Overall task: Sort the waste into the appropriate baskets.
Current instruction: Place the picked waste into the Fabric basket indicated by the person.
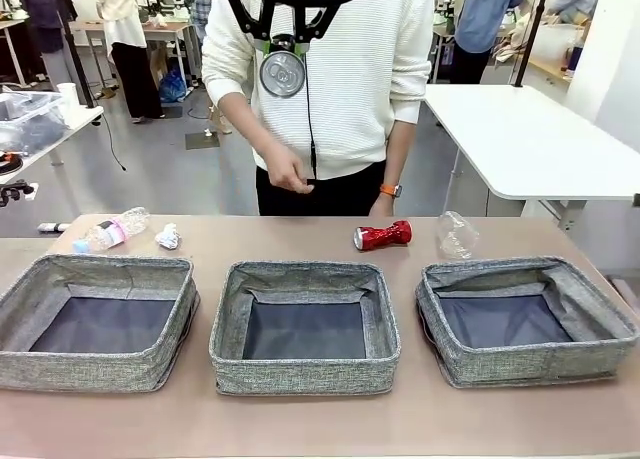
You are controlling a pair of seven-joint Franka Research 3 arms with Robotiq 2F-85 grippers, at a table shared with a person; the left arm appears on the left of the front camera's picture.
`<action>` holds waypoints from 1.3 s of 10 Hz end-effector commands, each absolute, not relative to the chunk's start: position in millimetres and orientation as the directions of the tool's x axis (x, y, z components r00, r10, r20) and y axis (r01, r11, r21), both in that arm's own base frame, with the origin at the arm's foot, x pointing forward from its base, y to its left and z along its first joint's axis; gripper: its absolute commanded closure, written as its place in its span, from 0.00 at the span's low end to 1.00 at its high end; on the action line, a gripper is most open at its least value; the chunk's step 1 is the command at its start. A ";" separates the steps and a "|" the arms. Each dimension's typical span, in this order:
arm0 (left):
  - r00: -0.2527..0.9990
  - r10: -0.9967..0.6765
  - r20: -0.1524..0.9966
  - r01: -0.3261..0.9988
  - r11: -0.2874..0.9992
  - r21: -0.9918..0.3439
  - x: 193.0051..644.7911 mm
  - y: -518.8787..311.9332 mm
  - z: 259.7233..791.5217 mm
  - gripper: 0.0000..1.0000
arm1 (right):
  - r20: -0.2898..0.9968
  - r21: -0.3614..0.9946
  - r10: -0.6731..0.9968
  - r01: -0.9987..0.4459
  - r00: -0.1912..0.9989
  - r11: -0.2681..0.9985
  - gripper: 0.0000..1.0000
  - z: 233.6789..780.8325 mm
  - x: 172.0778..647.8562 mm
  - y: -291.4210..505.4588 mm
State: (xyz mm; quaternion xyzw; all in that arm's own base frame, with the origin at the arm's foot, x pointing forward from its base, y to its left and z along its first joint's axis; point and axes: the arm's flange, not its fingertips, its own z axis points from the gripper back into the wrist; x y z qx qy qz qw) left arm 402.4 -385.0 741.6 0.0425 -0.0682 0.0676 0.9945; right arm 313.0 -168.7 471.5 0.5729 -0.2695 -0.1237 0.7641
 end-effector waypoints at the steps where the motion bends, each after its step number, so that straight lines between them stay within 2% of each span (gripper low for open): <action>1: 0.981 0.117 0.157 -0.132 0.987 0.092 400.1 -380.2 742.8 0.70 | 0.298 0.939 -0.503 -0.154 0.812 0.307 0.00 471.4 315.7 -168.1; 12: 0.982 0.129 0.142 -0.140 0.987 0.075 402.4 -385.0 741.6 0.70 | 0.298 0.939 -0.503 -0.154 0.812 0.307 0.00 471.4 315.7 -168.1; 13: 0.984 0.072 0.160 -0.086 0.993 0.083 383.8 -385.9 710.7 0.70 | 0.298 0.939 -0.503 -0.154 0.812 0.307 0.00 471.4 315.7 -168.1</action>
